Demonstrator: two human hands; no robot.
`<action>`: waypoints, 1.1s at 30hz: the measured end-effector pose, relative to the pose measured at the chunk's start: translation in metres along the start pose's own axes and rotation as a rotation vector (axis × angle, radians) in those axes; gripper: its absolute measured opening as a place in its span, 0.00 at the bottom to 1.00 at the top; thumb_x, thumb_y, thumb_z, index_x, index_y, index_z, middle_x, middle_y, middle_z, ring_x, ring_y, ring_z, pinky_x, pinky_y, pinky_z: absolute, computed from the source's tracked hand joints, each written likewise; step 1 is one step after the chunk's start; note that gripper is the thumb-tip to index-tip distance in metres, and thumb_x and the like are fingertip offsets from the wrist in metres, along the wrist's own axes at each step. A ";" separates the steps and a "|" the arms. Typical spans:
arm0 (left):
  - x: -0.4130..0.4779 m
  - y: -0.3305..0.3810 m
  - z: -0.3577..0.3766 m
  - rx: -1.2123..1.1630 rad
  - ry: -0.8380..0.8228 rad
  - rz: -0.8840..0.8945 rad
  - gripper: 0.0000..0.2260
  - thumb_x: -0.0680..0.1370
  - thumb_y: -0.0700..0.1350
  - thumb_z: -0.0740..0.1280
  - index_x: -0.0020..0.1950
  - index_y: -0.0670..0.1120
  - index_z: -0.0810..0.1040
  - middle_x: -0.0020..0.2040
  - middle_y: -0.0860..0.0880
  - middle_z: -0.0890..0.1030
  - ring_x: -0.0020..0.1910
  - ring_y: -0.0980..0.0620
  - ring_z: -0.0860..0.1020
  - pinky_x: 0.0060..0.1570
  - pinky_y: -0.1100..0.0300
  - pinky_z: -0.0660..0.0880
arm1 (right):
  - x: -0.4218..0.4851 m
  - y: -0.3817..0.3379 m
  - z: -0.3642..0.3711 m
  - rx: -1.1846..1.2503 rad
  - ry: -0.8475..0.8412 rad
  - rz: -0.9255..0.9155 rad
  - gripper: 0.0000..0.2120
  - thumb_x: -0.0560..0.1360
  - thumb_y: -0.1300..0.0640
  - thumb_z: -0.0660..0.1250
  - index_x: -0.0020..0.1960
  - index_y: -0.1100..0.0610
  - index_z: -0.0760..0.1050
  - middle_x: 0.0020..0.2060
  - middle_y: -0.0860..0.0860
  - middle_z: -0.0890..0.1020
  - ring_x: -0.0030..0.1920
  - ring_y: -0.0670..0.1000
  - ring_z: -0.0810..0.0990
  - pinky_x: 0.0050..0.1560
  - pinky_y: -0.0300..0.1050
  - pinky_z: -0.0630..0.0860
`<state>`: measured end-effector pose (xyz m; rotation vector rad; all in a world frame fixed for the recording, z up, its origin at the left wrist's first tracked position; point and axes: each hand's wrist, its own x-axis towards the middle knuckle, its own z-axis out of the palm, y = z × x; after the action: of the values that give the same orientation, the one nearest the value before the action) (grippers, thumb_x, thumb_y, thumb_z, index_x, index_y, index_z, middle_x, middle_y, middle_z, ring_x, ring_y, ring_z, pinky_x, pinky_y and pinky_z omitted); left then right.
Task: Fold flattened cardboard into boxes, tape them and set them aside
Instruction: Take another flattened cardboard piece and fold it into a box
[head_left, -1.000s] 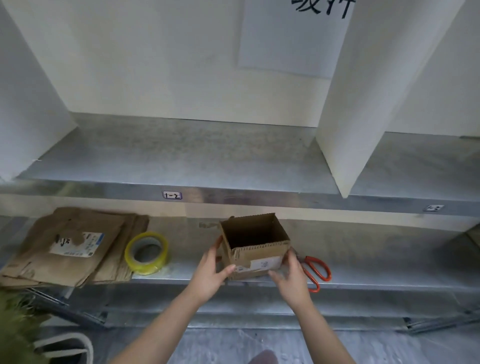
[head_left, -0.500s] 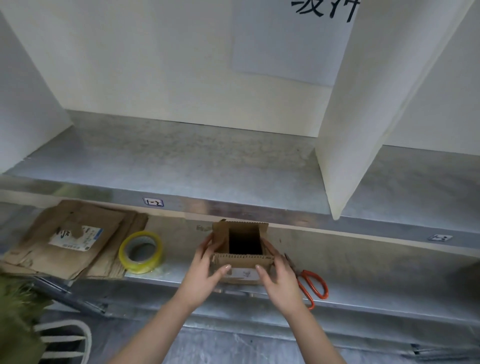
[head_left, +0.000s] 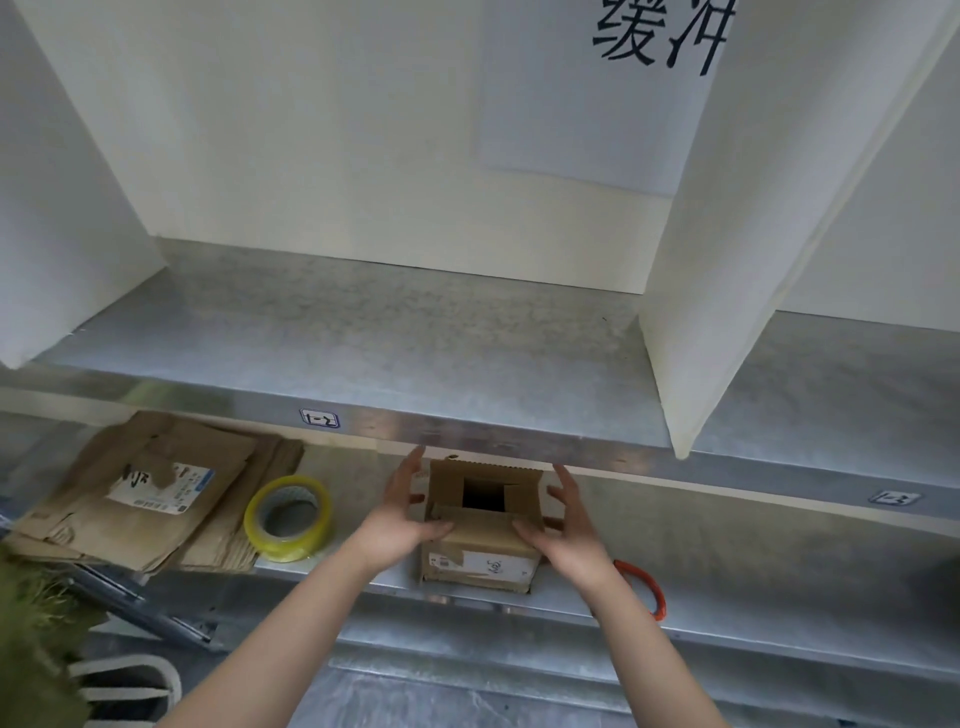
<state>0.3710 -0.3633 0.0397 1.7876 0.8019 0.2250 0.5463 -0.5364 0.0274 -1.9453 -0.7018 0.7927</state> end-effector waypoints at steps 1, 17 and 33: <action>0.001 0.000 -0.002 -0.004 -0.057 -0.007 0.41 0.71 0.47 0.75 0.75 0.62 0.53 0.70 0.58 0.61 0.67 0.54 0.64 0.68 0.53 0.65 | 0.001 0.000 -0.001 -0.022 -0.045 -0.015 0.38 0.71 0.43 0.73 0.74 0.39 0.56 0.65 0.40 0.66 0.66 0.46 0.66 0.66 0.49 0.71; -0.016 -0.017 0.002 0.042 -0.082 0.049 0.22 0.74 0.48 0.73 0.62 0.67 0.71 0.75 0.56 0.61 0.68 0.62 0.63 0.69 0.65 0.60 | -0.027 0.008 0.014 -0.020 0.115 -0.113 0.20 0.74 0.53 0.72 0.63 0.45 0.73 0.54 0.34 0.76 0.58 0.41 0.74 0.54 0.30 0.69; -0.021 -0.018 0.000 0.035 -0.112 0.035 0.24 0.75 0.47 0.72 0.69 0.60 0.71 0.75 0.54 0.61 0.72 0.55 0.64 0.70 0.62 0.61 | -0.029 0.013 0.006 0.021 0.024 -0.050 0.21 0.71 0.48 0.75 0.62 0.42 0.73 0.59 0.36 0.75 0.62 0.46 0.75 0.63 0.52 0.76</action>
<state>0.3479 -0.3733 0.0279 1.8316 0.6988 0.1333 0.5256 -0.5599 0.0205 -1.9079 -0.7224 0.7418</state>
